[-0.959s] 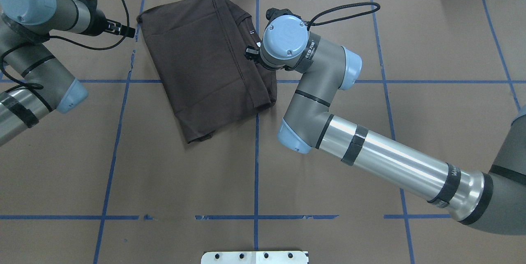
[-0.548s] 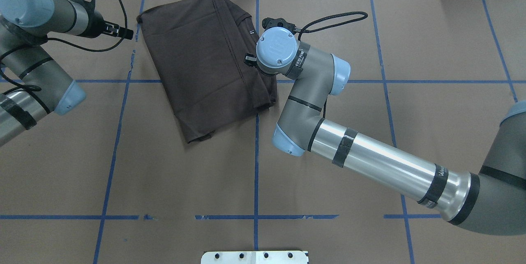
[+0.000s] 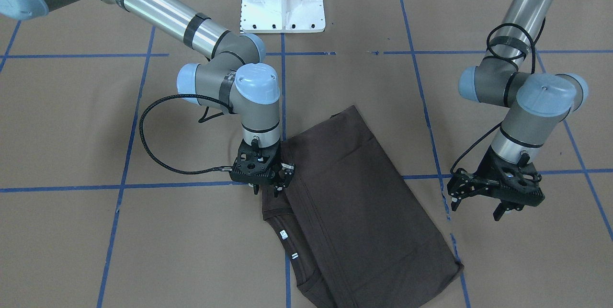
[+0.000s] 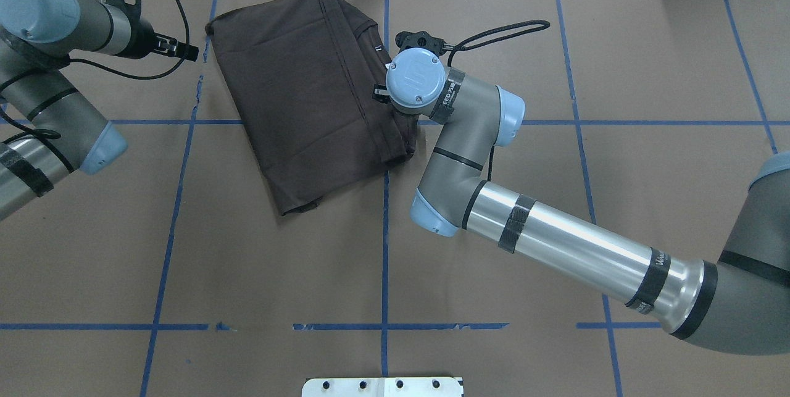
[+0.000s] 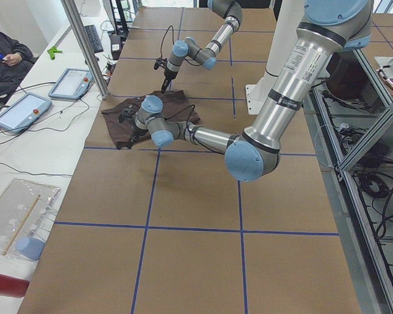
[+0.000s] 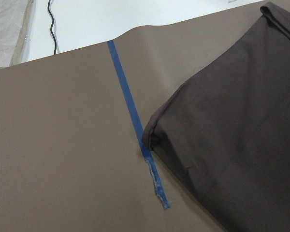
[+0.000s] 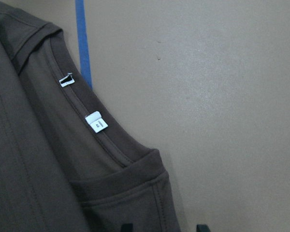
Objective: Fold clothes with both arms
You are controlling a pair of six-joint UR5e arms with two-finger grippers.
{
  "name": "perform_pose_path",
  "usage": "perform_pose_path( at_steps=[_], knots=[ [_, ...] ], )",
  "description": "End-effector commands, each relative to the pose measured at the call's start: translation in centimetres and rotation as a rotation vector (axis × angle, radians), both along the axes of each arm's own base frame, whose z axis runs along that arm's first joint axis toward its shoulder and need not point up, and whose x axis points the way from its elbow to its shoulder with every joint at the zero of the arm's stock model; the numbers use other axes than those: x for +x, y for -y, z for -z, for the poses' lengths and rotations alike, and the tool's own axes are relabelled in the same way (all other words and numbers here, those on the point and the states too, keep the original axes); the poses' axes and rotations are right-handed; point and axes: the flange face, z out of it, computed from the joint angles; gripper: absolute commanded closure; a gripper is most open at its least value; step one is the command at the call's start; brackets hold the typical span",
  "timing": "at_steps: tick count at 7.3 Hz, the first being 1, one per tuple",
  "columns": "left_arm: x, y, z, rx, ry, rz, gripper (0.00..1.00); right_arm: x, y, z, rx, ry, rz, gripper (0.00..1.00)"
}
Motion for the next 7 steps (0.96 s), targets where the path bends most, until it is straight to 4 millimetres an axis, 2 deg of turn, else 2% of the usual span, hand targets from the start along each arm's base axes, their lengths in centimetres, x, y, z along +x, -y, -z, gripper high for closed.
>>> perform_pose_path(
  at_steps=[1,6,7],
  knots=[
    [0.0,-0.02,-0.03,0.0,0.0,-0.001,0.0,-0.09,-0.01,-0.18,0.007,-0.007,-0.004,0.49],
    [-0.04,-0.08,-0.35,-0.002,0.006,-0.004,0.0,-0.33,-0.19,-0.11,0.012,-0.009,-0.007,0.5],
    [-0.05,-0.06,-0.35,-0.001,0.007,-0.003,0.0,-0.69,-0.21,-0.66,0.008,-0.021,-0.007,0.51]
  ],
)
